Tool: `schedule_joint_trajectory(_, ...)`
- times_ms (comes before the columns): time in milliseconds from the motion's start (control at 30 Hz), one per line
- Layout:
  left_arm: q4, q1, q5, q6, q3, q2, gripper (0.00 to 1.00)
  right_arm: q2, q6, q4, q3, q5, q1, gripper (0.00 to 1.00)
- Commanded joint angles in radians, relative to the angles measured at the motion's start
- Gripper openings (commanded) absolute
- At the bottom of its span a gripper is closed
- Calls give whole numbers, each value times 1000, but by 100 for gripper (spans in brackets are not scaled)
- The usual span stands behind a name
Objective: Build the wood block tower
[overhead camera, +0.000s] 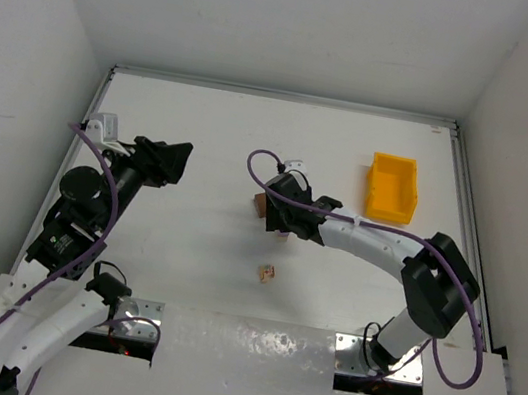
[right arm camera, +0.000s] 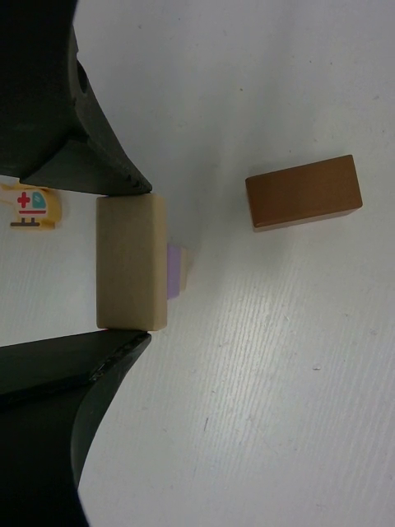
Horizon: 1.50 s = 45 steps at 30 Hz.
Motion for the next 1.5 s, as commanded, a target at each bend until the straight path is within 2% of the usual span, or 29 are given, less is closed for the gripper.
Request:
schedule_joint_trajectory(0,22,-10,-3,16,25,6,67,8,14,23,21,9,-5,59)
schedule_joint_trajectory(1467,19,-12,-7,17,27,7,67,14,28,36,-10,-8,-13,59)
